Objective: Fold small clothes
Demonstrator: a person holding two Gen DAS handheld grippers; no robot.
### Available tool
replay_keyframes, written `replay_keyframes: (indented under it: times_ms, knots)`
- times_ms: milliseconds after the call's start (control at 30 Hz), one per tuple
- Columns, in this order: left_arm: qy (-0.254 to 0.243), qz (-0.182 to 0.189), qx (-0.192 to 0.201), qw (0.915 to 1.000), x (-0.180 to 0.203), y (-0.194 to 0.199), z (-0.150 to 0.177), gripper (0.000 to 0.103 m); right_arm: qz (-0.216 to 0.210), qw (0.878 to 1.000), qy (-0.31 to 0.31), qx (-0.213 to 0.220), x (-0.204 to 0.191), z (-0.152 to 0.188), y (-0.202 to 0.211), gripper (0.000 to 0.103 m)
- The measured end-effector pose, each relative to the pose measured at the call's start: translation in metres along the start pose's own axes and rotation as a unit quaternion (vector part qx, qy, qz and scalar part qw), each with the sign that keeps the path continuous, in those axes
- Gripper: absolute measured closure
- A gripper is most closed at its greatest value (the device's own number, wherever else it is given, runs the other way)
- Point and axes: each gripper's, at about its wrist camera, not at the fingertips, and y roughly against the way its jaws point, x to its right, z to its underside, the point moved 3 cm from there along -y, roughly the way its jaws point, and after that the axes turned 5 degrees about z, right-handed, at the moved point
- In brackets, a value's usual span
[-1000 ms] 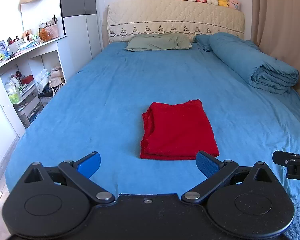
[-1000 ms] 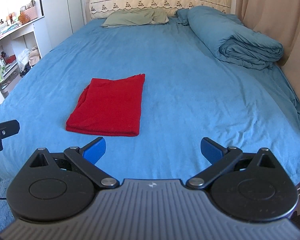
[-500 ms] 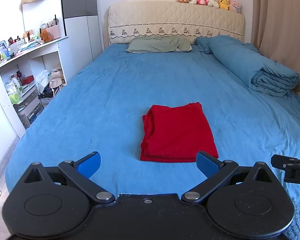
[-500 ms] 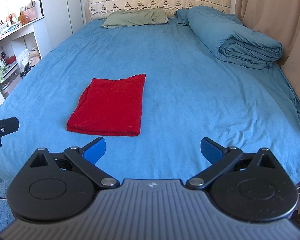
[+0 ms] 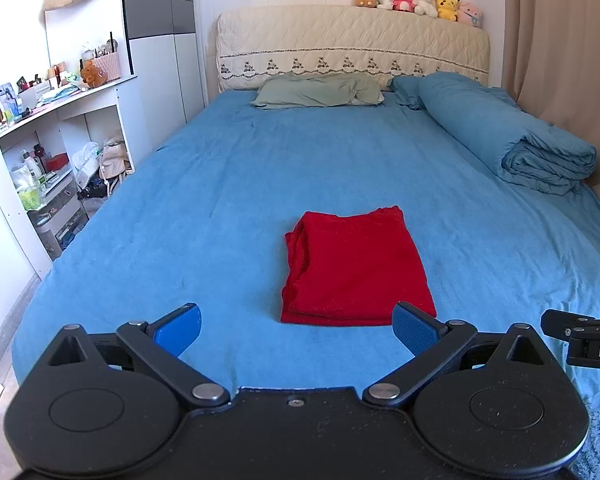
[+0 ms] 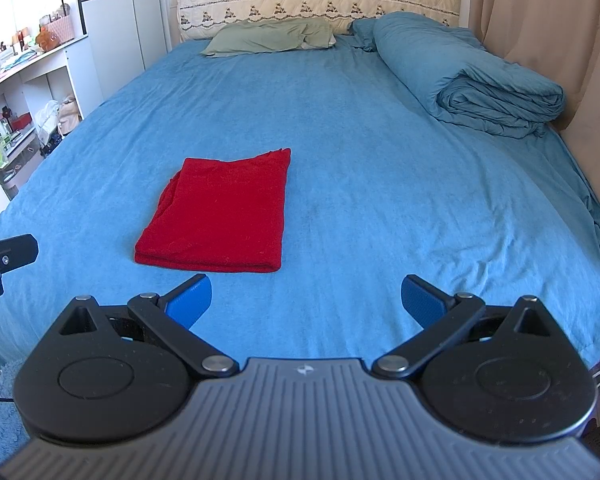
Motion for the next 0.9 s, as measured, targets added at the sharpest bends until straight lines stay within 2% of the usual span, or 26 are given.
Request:
replay_keyframes:
  times_ms: [900]
  knots:
    - [0.006,0.004,0.017,0.9998,-0.0084,0.0090,0.0002,0.000,0.003,1.000,-0.005,0.002,-0.0048,-0.0001,0.0074,0.000]
